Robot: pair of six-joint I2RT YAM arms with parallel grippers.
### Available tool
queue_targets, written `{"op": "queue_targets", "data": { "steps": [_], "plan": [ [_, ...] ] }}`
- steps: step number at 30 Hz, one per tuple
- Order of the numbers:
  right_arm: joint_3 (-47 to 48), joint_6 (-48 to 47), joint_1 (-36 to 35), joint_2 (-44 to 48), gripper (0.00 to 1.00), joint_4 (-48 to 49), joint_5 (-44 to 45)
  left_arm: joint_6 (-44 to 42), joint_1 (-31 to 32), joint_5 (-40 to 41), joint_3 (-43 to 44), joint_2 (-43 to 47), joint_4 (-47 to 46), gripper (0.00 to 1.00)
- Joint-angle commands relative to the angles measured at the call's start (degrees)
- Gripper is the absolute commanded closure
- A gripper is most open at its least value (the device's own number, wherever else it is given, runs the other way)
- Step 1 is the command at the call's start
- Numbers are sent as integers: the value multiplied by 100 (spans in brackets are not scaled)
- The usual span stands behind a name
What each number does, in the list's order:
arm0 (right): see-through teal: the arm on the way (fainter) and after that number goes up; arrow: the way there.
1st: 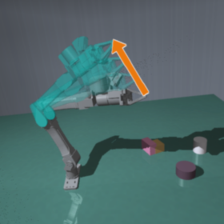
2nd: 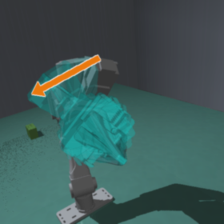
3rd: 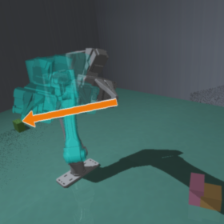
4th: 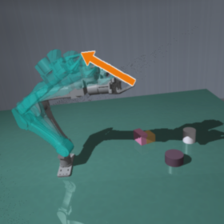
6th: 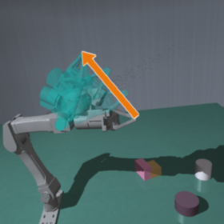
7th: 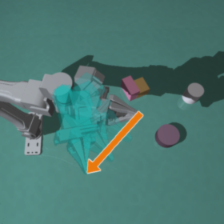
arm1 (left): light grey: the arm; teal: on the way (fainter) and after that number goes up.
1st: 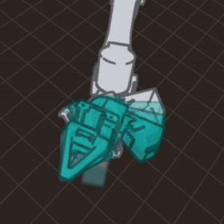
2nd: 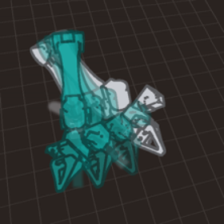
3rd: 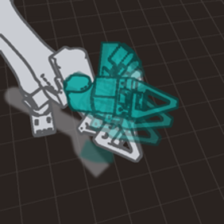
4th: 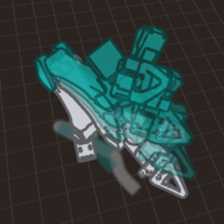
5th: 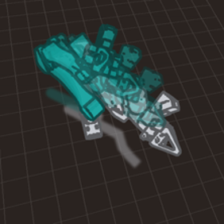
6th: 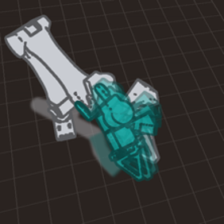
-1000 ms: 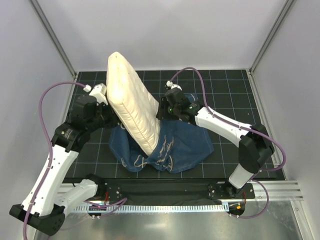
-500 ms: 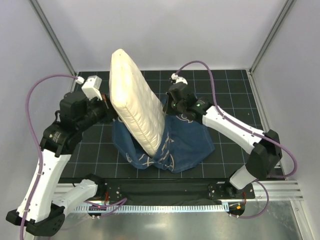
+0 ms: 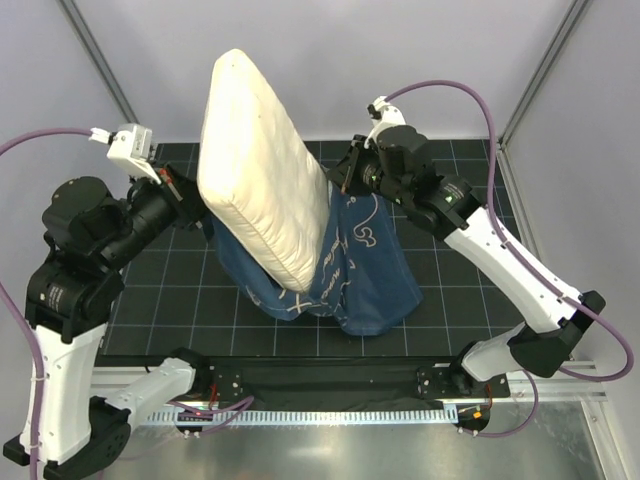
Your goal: Put the pillow into the pillowcase
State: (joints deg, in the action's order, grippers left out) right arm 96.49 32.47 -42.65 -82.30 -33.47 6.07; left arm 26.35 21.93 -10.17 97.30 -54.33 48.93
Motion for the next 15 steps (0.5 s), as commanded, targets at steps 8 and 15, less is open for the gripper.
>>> {"op": "queue_targets", "data": {
  "steps": [8,15],
  "plan": [
    [1572,-39,152,-154,96,70,-728,124,-5,-266,2141,-675,-402,100],
    [1665,514,810,416,96,666,-1660,590,-14,-230,2881,-798,-1035,100]
  ]
}}
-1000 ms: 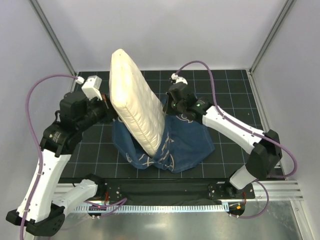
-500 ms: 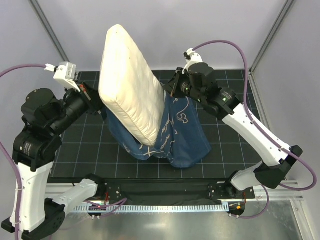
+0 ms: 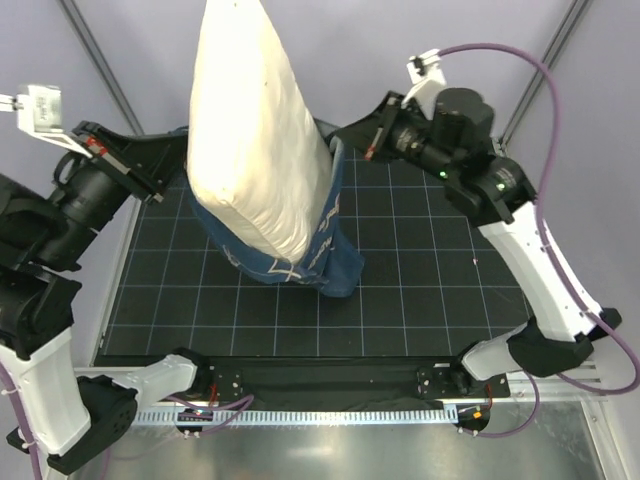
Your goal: Put the pillow into the pillowcase
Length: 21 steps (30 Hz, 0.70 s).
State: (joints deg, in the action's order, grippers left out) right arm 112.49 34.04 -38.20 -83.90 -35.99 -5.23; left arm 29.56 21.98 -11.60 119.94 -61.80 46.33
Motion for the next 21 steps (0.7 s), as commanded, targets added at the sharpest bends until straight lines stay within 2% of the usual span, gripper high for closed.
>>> {"op": "queue_targets", "data": {
  "steps": [1,5,8,10,15,18,21],
  "plan": [
    [-76,366,409,698,96,962,-549,330,-9,-210,775,-147,-731,100],
    [-1365,454,646,936,96,1382,-811,735,-18,-466,874,-280,-1055,100],
    [-1834,866,971,1050,96,1901,-1426,806,-18,-423,558,-219,-1091,100],
    [-1626,938,1059,1086,96,1824,-1533,788,-9,-291,-328,97,-1292,100],
    [201,736,1174,937,96,1121,-1428,1191,-18,-238,-3189,1097,-2327,100],
    [967,709,1183,797,96,840,-1349,1368,-9,-334,-3784,1337,-2935,100],
    [811,727,1192,778,96,795,-1489,1246,-18,-396,-3427,1302,-2946,100]
  ]
}}
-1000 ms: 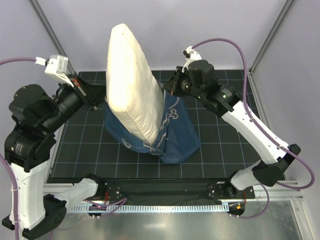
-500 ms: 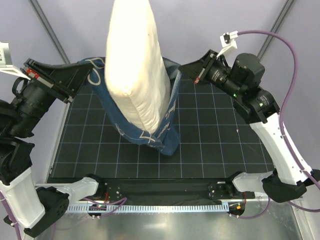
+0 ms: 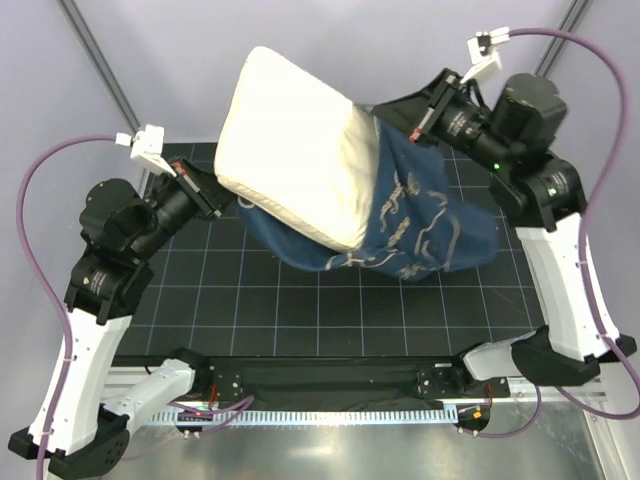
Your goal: Put the pillow into the pillowcase
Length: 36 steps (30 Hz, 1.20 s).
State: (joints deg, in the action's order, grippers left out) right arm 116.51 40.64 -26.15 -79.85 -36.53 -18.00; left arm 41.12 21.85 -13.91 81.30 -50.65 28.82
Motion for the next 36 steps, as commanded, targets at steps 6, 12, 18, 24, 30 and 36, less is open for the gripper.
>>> {"op": "queue_targets", "data": {
  "steps": [6,12,18,24,30,36],
  "plan": [
    [-2209,216,-13,936,96,1859,-125,-473,4,-270,2915,-418,-448,99],
    [-2660,374,22,673,96,2194,-221,-342,4,-534,3185,-604,-298,100],
    [-574,217,119,427,96,1485,-134,-176,4,-182,717,344,-947,100],
    [320,216,128,330,96,1175,-98,-148,-5,-77,658,435,-967,100],
    [-1137,-21,154,567,96,1218,-63,-8,-5,-488,3249,-374,-263,100],
    [-2054,93,312,594,96,1597,-344,168,-5,-762,3747,-639,-306,100]
  ]
}}
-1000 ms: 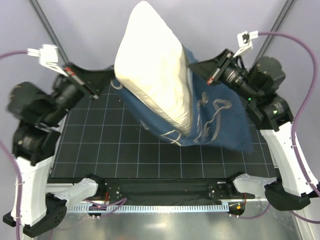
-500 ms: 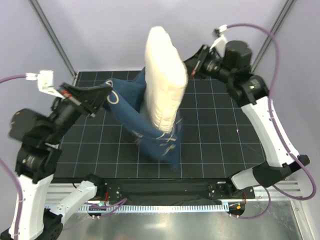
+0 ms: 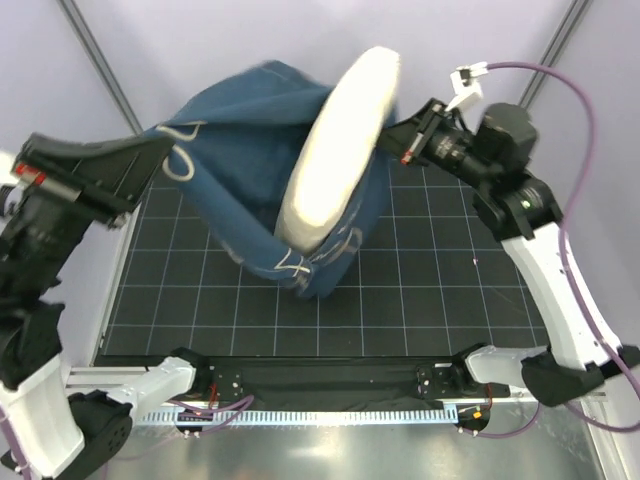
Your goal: Put the pillow into the pillowcase
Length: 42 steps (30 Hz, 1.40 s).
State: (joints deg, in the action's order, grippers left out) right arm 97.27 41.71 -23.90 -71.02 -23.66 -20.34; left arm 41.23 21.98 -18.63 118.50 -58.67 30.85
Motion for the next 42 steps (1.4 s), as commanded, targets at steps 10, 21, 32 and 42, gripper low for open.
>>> {"op": "queue_targets", "data": {
  "steps": [10,21,32,42],
  "plan": [
    [2046,-41,219,-614,96,-358,-5,227,-18,-272,-1840,770,-1213,100],
    [2667,12,413,-579,96,-447,-329,465,-18,-422,-1383,295,-1345,99],
    [194,557,413,-684,96,890,-1288,113,-18,-299,497,-460,-546,100],
    [1022,-146,850,-413,96,-341,-769,226,-18,-245,-26,-347,-939,100]
  ]
}}
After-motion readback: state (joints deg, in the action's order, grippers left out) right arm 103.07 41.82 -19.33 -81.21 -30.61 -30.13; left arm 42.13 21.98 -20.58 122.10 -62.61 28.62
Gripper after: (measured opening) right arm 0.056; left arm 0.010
